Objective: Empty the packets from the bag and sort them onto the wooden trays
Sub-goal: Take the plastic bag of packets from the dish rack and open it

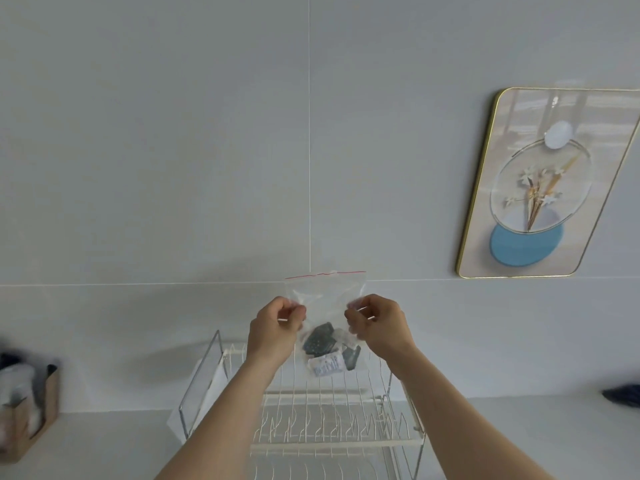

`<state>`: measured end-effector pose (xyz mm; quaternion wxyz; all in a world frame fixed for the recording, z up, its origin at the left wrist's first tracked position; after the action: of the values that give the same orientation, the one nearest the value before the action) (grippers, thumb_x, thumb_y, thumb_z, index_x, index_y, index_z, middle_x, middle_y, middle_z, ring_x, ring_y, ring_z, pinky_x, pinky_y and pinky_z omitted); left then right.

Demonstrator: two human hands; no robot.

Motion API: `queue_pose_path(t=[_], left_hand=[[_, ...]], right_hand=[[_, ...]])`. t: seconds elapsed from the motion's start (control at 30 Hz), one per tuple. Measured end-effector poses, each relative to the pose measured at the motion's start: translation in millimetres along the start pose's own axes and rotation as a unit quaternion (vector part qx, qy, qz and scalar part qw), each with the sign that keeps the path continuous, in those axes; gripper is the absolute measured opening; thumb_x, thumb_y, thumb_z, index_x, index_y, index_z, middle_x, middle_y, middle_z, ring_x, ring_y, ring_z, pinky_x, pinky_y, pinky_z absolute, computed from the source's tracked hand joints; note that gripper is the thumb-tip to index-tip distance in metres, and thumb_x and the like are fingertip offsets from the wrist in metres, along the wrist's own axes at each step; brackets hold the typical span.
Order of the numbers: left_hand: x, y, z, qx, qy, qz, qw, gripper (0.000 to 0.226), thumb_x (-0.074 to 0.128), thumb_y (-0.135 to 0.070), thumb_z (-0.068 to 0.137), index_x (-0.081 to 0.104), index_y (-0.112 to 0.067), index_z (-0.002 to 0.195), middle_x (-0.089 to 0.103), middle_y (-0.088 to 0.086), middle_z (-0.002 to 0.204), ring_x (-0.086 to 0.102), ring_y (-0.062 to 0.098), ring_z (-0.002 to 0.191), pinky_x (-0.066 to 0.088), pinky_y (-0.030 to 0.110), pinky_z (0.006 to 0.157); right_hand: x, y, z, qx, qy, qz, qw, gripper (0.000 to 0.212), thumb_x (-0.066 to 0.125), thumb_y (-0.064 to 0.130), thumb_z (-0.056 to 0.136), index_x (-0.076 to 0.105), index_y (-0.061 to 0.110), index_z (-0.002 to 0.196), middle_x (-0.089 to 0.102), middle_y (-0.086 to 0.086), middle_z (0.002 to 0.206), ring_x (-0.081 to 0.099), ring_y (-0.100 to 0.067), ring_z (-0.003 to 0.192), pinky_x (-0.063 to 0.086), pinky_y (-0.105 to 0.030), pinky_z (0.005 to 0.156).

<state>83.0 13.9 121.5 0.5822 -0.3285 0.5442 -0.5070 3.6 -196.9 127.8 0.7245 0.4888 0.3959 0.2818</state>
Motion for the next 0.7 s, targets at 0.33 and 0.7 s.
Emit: queue_pose_path(t=[0.33, 0.7], left_hand=[[-68.5, -70.9, -26.4, 0.073, -0.004, -0.099, 0.992, 0.019, 0.069, -0.042, 0.089, 0.069, -0.034, 0.107, 0.078, -0.004, 0.097, 0.075, 0.012, 0.088, 0.053, 0.033, 0.086], [-73.6, -65.5, -77.4, -0.018, 0.205, -0.016, 0.978, 0.013, 0.069, -0.017, 0.093, 0.077, -0.008, 0.098, 0.074, 0.004, 0.082, 0.068, 0.014, 0.068, 0.057, 0.027, 0.059]], right_hand=[[15.7, 58.1, -31.9, -0.025, 0.085, 0.101, 0.991, 0.018, 0.062, 0.017, 0.099, 0.067, 0.001, 0.093, 0.078, -0.015, 0.089, 0.07, -0.018, 0.07, 0.055, -0.023, 0.06], [36.7, 49.4, -80.2, 0.001, 0.226, 0.064, 0.972, 0.02, 0.066, 0.019, 0.097, 0.068, 0.0, 0.093, 0.076, -0.022, 0.085, 0.066, -0.021, 0.073, 0.051, -0.032, 0.069]])
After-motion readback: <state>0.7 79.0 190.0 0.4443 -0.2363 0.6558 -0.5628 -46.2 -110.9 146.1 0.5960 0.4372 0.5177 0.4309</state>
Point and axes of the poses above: each hand's wrist, its own z-axis towards the middle knuckle, its own x-axis out of the palm, y = z × x, the point moved 9 cm from there along z, towards the middle knuckle
